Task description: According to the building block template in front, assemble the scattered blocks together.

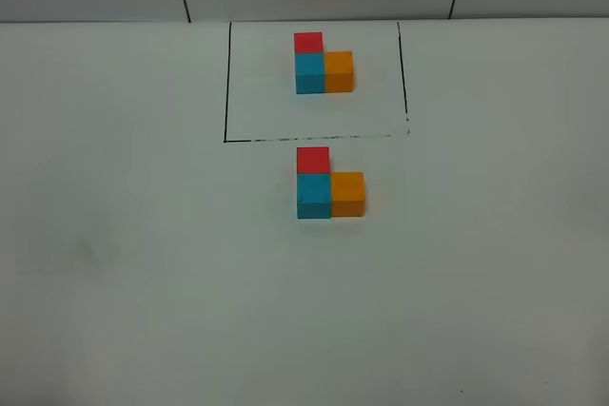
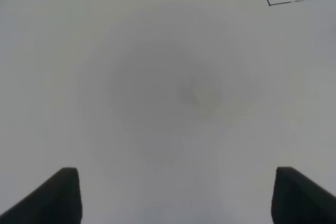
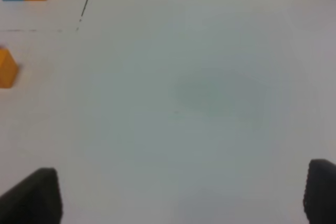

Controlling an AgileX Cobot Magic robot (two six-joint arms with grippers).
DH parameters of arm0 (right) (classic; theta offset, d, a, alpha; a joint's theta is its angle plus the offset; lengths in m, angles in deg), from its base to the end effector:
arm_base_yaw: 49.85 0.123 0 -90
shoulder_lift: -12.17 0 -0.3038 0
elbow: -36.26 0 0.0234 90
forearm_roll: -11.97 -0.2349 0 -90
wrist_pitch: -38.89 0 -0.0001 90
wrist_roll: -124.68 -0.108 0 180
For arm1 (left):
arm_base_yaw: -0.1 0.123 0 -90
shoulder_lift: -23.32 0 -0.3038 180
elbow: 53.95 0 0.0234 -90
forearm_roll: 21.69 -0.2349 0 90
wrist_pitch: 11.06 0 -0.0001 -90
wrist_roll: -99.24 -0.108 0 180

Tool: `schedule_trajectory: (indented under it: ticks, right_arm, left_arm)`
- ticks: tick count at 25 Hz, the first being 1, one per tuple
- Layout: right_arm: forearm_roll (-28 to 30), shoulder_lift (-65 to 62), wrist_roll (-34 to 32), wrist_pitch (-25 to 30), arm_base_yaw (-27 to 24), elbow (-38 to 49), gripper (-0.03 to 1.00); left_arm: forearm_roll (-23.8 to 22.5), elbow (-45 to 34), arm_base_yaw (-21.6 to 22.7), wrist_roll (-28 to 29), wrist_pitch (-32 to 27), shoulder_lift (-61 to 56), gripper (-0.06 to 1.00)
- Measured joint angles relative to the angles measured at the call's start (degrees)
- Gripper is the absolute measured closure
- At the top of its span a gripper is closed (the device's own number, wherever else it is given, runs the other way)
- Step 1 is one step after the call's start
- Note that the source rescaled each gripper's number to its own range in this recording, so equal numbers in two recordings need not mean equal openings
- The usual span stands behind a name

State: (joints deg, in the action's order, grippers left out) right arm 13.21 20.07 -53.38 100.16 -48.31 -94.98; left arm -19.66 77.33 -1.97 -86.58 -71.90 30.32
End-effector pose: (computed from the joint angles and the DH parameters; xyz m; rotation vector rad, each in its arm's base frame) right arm -0.0221 -0.0026 0.2628 -0.0615 2.0573 -0.0303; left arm -0.0242 -0.0025 0.2633 0.1418 2.0289 -0.0012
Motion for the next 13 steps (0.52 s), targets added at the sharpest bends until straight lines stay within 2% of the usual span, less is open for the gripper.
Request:
schedule_trajectory:
  ticks: [13]
  right_arm:
    - [0.00,0.00,-0.05,0.00,0.00,0.00,0.15]
  left_arm:
    - [0.00,0.00,0.00,0.00,0.00,0.00,0.27]
